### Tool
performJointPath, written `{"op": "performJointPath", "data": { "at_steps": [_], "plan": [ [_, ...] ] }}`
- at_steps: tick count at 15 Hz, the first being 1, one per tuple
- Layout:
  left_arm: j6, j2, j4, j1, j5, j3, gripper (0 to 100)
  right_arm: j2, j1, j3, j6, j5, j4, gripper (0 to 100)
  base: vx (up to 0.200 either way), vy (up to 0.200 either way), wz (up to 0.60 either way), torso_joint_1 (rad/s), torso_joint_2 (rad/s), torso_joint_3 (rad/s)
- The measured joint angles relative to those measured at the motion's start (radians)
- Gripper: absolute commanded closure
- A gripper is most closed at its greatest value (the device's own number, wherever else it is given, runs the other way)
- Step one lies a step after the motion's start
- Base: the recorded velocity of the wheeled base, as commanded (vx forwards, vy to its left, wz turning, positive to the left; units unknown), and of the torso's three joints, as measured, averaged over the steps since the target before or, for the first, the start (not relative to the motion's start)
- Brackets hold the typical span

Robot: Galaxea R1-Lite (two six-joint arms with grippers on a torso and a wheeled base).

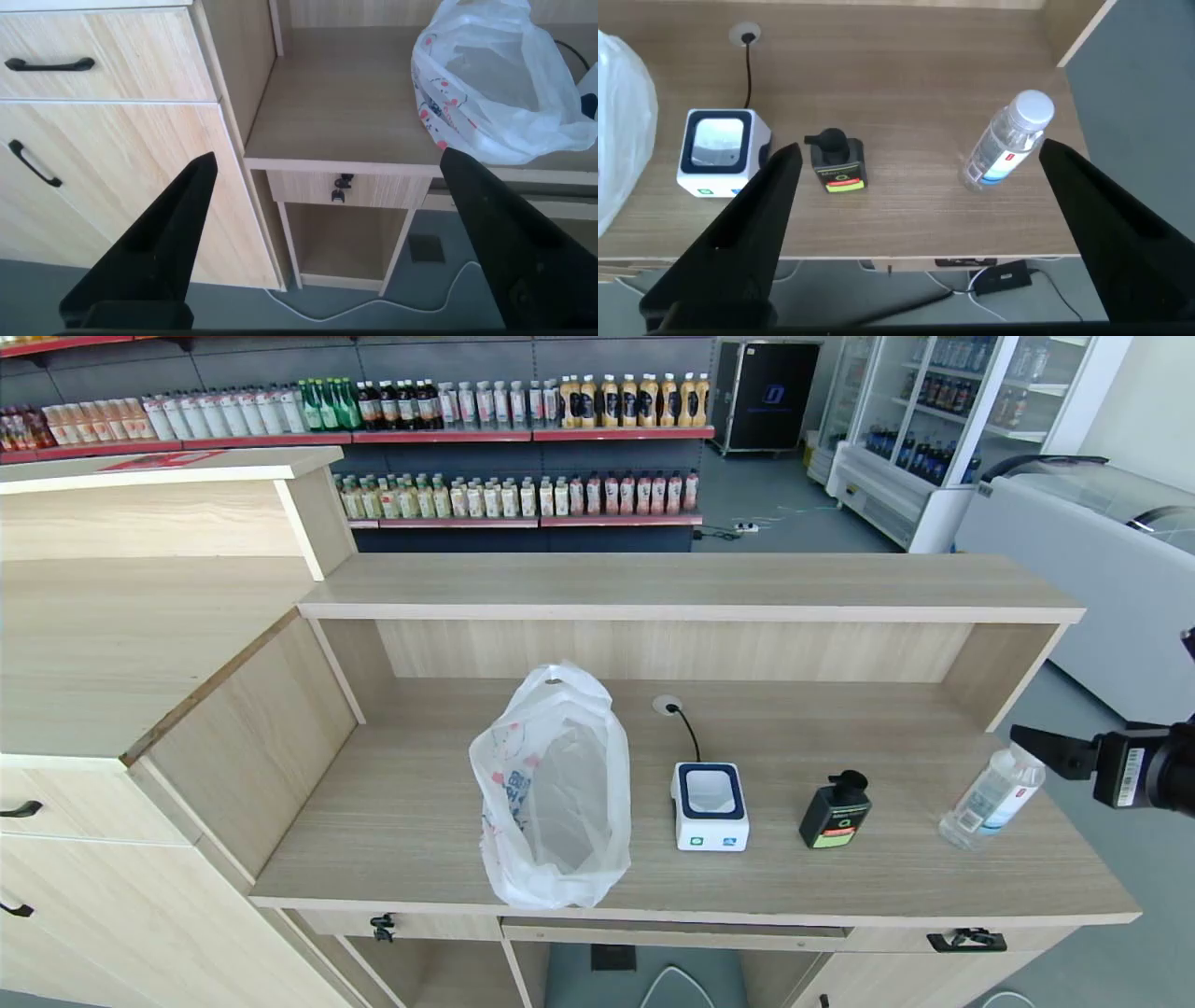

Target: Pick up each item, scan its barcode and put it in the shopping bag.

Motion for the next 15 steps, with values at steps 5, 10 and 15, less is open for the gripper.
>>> {"op": "performJointPath", "data": {
  "at_steps": [5,10,15],
  "plan": [
    [0.000,0.000,0.000,0.000,0.000,0.000,0,0.207,-0.116,0.086,-0.145,0.140,-0.123,0,0.000,0.000,0.00,0.000,0.00,0.000],
    [0.000,0.000,0.000,0.000,0.000,0.000,0,0.331,-0.226,0.148,-0.232,0.244,-0.199,0,0.000,0.000,0.00,0.000,0.00,0.000],
    [0.000,0.000,0.000,0.000,0.000,0.000,0,0.471,-0.241,0.070,-0.246,0.347,-0.212,0,0.000,0.000,0.00,0.000,0.00,0.000]
  ]
}}
